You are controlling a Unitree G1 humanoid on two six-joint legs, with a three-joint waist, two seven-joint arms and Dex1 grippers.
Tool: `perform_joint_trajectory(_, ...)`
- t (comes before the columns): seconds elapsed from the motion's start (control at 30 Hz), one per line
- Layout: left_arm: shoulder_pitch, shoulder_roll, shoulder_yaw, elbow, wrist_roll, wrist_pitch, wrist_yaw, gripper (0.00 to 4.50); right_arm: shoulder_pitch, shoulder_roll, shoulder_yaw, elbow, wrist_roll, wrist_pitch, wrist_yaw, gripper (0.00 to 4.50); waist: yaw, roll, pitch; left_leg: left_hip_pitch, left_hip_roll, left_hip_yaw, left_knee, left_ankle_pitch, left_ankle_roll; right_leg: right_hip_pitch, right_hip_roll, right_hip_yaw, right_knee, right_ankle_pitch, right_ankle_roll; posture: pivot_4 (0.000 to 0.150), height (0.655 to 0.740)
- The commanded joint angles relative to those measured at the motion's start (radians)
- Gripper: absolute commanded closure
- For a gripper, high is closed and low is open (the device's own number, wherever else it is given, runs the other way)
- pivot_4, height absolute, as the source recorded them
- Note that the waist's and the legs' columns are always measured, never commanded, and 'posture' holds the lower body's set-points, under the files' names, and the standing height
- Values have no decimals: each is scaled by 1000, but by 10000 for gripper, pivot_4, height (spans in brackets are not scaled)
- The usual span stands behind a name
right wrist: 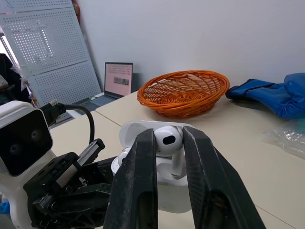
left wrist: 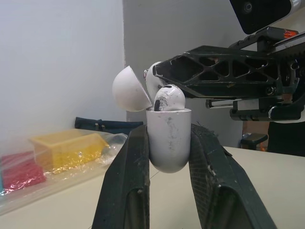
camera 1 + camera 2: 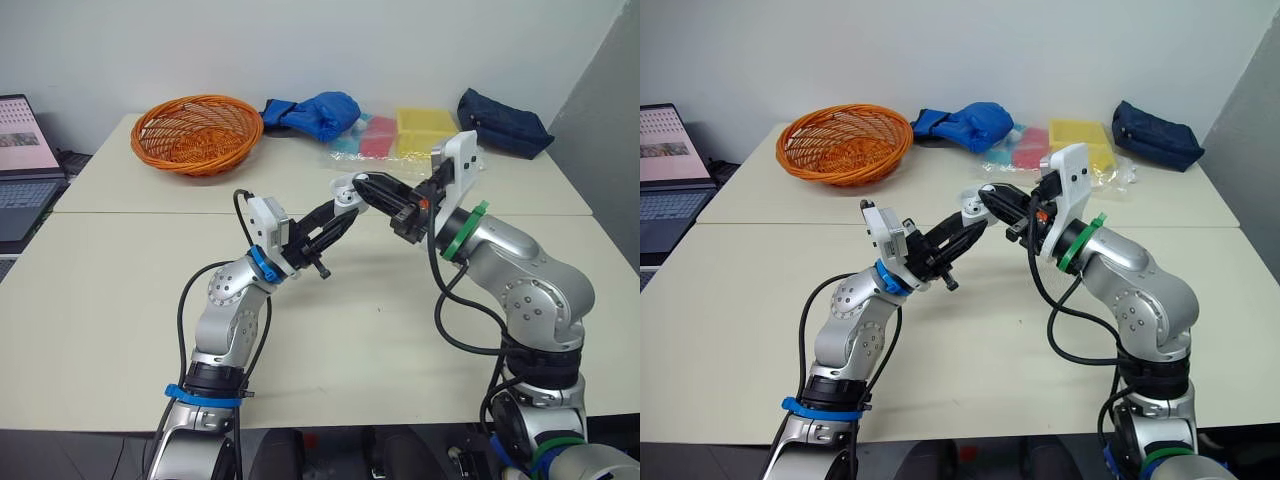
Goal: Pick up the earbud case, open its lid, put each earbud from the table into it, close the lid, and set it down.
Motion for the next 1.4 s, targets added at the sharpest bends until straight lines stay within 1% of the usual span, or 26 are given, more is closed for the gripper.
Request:
perform_joint_trajectory(0.03, -16, -4, 3, -30, -13, -15, -2, 37551, -4, -13, 7, -33, 11, -22, -6, 40768, 0, 0, 0, 0, 0, 0, 0, 0, 0, 0, 0, 0, 0, 0, 0, 1500, 7400)
perform_joint_trajectory(0.3, -17, -7, 6, -32, -19, -17, -5, 37551, 12, -40, 22, -33, 12, -32, -5, 40768, 0, 0, 0, 0, 0, 0, 0, 0, 0, 0, 0, 0, 0, 0, 0, 1500, 7400)
perform_joint_trajectory(0.37, -19, -7, 6, -29, -17, -19, -7, 37551, 10, -42, 22, -30, 13, -34, -4, 33421, 0, 0, 0, 0, 0, 0, 0, 0, 0, 0, 0, 0, 0, 0, 0, 1500, 7400)
perform_joint_trajectory(0.4, -20, -7, 6, -28, -17, -19, -6, 37551, 9, -42, 21, -29, 15, -34, -4, 31015, 0, 0, 0, 0, 0, 0, 0, 0, 0, 0, 0, 0, 0, 0, 0, 1500, 7400)
perform_joint_trajectory(0.5, -19, -8, 4, -31, -16, -19, -4, 37551, 6, -42, 17, -31, 21, -35, -7, 19667, 0, 0, 0, 0, 0, 0, 0, 0, 0, 0, 0, 0, 0, 0, 0, 1500, 7400)
perform_joint_trajectory(0.53, -20, -8, 3, -30, -16, -19, -4, 37551, 4, -43, 17, -30, 23, -35, -8, 16560, 0, 0, 0, 0, 0, 0, 0, 0, 0, 0, 0, 0, 0, 0, 0, 1500, 7400)
perform_joint_trajectory(0.7, -23, -11, 3, -30, -18, -12, 2, 37551, 5, -50, 8, -32, 36, -44, -2, 16560, 0, 0, 0, 0, 0, 0, 0, 0, 0, 0, 0, 0, 0, 0, 0, 1500, 7400)
perform_joint_trajectory(0.87, -25, -7, 6, -24, -18, -13, -2, 37551, 25, -104, -64, -52, 119, -35, 52, 16560, 1, 0, 0, 0, 0, 0, 0, 0, 0, 0, 0, 0, -1, 0, 0, 1500, 7400)
perform_joint_trajectory(0.9, -25, -6, 7, -22, -18, -13, -3, 37551, 25, -116, -87, -48, 148, -29, 64, 16560, 1, 0, 0, -1, 0, 0, 0, 0, 0, 0, 0, 0, -1, 0, 0, 1500, 7400)
perform_joint_trajectory(0.93, -25, -5, 7, -21, -18, -13, -5, 37551, 16, -129, -128, -41, 217, -1, 74, 16560, 1, 0, 0, -1, 0, 0, 0, 0, 0, 0, 0, 0, -1, 0, 0, 1500, 7400)
perform_joint_trajectory(1.0, -26, -3, 8, -15, -18, -14, -7, 37551, 3, -146, -171, -28, 303, 33, 79, 16560, 1, 0, 0, -1, 0, 0, 0, 0, 0, 0, 0, 0, -1, 0, 0, 1500, 7400)
perform_joint_trajectory(1.07, -27, -2, 7, -11, -16, -16, -12, 37551, -18, -190, -187, -5, 343, 56, 98, 16560, 0, 0, 0, -1, 0, 0, 0, 0, 0, 0, 0, 0, -1, 0, 0, 1500, 7400)
perform_joint_trajectory(1.2, -33, -1, 7, 13, -11, -29, -26, 37551, -60, -295, -174, 108, 322, 54, 163, 16560, 0, 0, 0, 0, 0, 0, 0, 0, 0, 0, 0, 0, 0, 0, 0, 1500, 7400)
perform_joint_trajectory(1.27, -39, -1, 7, 22, -10, -34, -36, 37551, -87, -330, -155, 175, 293, 37, 189, 20112, 0, 0, 0, 0, 0, 0, 0, 0, 0, 1, 0, 0, 0, 0, 0, 1500, 7400)
perform_joint_trajectory(1.33, -42, -3, 5, 24, -12, -36, -40, 37551, -114, -373, -117, 256, 242, 0, 254, 26320, 0, 0, 0, 0, 0, 0, 0, 0, 0, 1, 0, 0, -1, 0, 0, 1500, 7400)
perform_joint_trajectory(1.4, -41, -6, -2, 17, -13, -36, -44, 37551, -151, -396, -60, 354, 162, -39, 279, 33732, 0, 0, 0, 0, 0, 1, 0, 0, 0, 0, 0, 0, -1, 0, 0, 1500, 7400)
